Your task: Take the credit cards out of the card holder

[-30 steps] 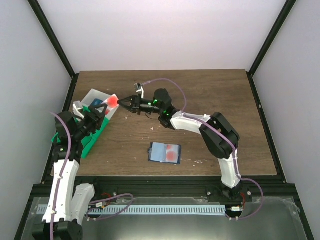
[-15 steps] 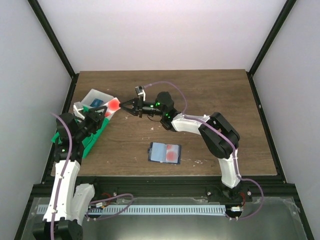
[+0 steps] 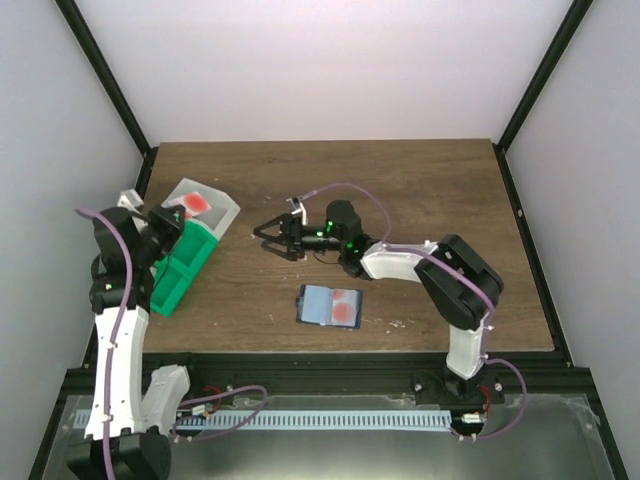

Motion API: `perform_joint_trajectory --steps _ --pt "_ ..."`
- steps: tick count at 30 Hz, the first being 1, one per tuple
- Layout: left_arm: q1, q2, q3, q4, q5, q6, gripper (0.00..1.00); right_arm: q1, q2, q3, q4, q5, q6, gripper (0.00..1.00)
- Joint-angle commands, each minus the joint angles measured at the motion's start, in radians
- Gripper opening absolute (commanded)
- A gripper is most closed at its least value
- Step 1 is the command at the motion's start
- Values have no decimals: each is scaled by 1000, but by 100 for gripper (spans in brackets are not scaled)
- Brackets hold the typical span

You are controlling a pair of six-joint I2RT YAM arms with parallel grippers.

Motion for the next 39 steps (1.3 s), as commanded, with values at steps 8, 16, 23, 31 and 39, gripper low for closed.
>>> perform_joint_trajectory --steps 8,16,23,31,39 --pt "93 28 105 -316 -389 213 0 1 -310 -188 -377 -67 -290 100" --pt "327 48 25 -315 -347 253 0 0 -416 -119 -688 -30 -474 100" --pt "375 48 -32 -342 -328 322 0 0 -444 -201 -638 -25 -430 100" --pt "388 135 -48 -265 -352 281 0 0 -464 -187 -674 2 -449 100" --pt "412 171 -93 -179 -377 318 0 0 -504 -185 -718 43 -496 100"
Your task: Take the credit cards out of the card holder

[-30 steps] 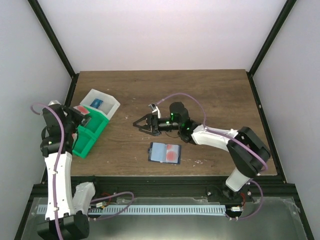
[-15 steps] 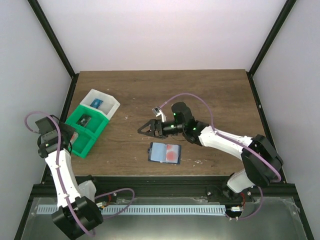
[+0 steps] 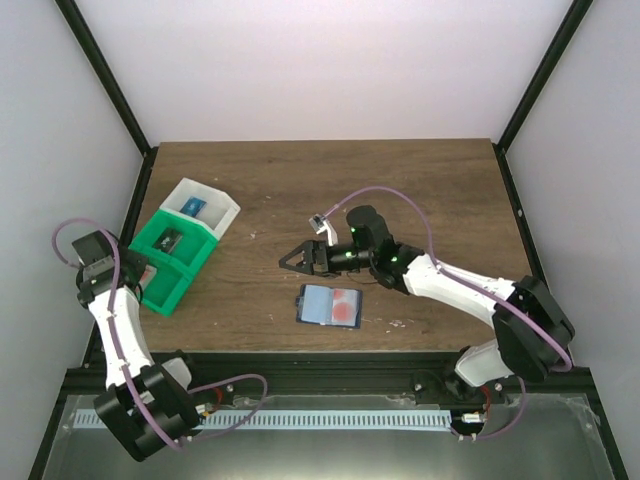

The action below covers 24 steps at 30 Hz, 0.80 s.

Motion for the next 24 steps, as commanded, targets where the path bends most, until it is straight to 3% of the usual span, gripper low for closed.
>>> perform_joint_trajectory --steps 1,8,24 --pt "22 4 -25 95 -19 28 0 -1 -40 16 -34 32 -40 100" --pt "68 124 8 158 71 71 0 -3 -42 6 -25 41 -42 100" --pt "71 253 -7 244 79 117 0 -12 -11 14 3 54 -39 100"
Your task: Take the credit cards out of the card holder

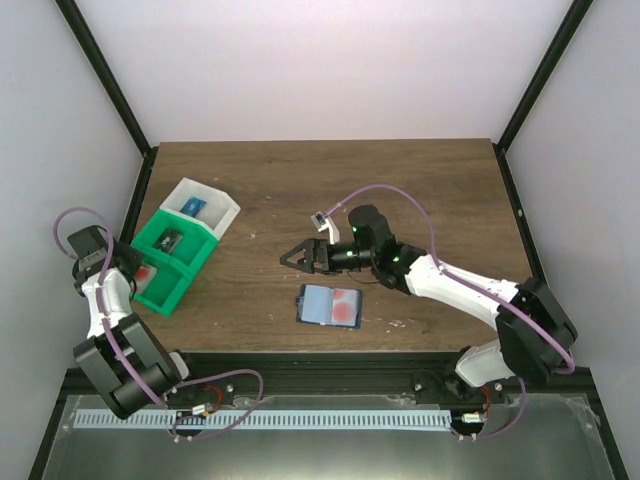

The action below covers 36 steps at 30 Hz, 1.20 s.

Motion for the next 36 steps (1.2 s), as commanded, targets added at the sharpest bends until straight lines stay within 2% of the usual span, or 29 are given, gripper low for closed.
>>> perform_joint_trajectory --steps 1,9,12,15,23,30,33,36 --pt "6 26 -9 42 -9 30 0 -10 16 13 19 10 -13 100" --pt "8 103 -20 87 -44 51 0 -10 22 0 69 16 26 100" --pt "8 107 -6 65 -120 45 14 -10 25 -11 65 26 21 100" --pt "8 104 -1 65 -140 29 23 -10 31 -15 69 19 27 100" --pt "8 90 27 15 -175 -10 33 -10 16 -30 57 32 20 100" --pt "8 -56 79 -27 -184 -92 47 -10 10 -47 51 40 23 100" --pt "7 -98 57 43 -28 -93 41 -10 11 -50 55 44 25 100" --pt "-5 -76 38 85 100 -99 16 -10 13 -52 63 47 32 100"
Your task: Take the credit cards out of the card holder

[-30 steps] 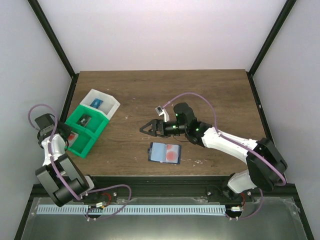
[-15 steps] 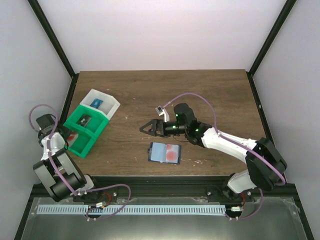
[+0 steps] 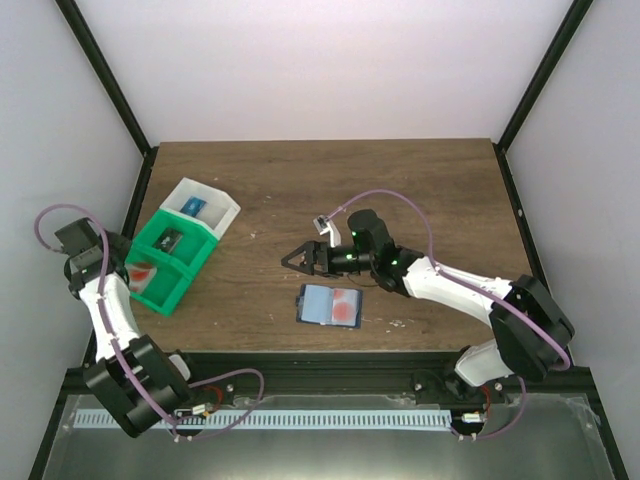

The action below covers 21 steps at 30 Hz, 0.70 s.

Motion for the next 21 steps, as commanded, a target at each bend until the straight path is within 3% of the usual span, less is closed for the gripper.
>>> perform_joint_trajectory --steps 1,3,12,21 --pt "-16 39 -15 66 181 -17 11 -9 -7 -9 17 14 15 100" --pt "-25 83 -28 70 175 -16 0 -9 -8 -8 22 13 17 100" --pt "-19 275 -57 81 44 -10 0 -9 -26 0 14 27 9 100" --pt "-16 308 -98 114 -4 2 0 -9 -34 -5 10 32 7 99"
